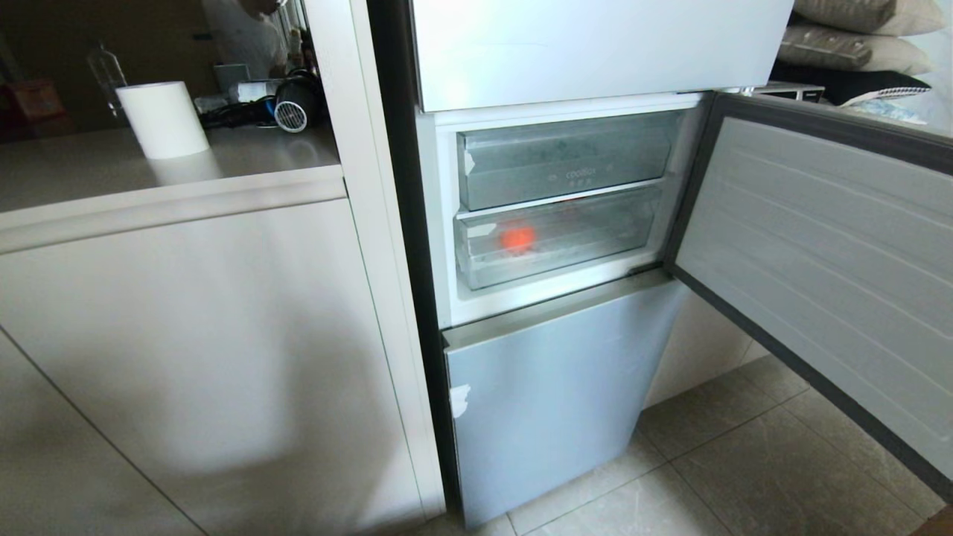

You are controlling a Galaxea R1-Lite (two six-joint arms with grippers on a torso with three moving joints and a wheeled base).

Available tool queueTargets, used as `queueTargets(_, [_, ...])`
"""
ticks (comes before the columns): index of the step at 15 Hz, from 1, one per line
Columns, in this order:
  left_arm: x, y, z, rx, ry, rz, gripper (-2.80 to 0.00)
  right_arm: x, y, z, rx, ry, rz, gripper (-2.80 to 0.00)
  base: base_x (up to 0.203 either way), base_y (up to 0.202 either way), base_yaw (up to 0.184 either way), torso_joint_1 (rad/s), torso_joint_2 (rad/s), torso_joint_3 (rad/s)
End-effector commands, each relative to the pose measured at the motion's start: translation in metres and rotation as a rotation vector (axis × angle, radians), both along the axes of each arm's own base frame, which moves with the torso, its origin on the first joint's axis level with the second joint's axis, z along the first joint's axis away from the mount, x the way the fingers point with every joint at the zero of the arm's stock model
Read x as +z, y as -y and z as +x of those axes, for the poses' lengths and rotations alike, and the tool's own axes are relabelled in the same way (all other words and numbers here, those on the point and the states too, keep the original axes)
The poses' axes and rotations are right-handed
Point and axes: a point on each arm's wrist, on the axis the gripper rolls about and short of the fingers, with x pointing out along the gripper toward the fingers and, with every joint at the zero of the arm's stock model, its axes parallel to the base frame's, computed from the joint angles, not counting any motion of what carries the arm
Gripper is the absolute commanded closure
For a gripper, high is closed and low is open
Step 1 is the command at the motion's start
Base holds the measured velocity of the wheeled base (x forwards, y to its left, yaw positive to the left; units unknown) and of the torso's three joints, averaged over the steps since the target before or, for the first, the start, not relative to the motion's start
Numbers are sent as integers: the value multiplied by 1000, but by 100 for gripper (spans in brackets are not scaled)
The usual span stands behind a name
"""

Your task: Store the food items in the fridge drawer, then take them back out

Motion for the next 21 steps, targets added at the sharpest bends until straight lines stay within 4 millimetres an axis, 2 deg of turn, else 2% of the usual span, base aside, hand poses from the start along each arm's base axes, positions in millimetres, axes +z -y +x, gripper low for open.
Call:
queueTargets(1, [0,0,0,1,-1,0,0,9,-33,-5,34,21,-52,0,0,0,0,0,0,0])
queueTargets(7, [0,0,0,1,-1,0,0,0,-113,-19,117,57,-118,0,0,0,0,0,0,0])
queueTargets(10, [0,0,0,2,-1,0,0,-10,-144,-32,108,76,-147,0,0,0,0,0,0,0])
queueTargets(13, [0,0,0,2,-2,0,0,-18,-160,-36,162,93,-153,0,0,0,0,0,0,0])
queueTargets(17, [0,0,0,1,-1,0,0,-10,-177,-34,317,142,-167,0,0,0,0,0,0,0])
queueTargets(21, [0,0,0,2,-1,0,0,0,-194,-25,522,118,-100,0,0,0,0,0,0,0])
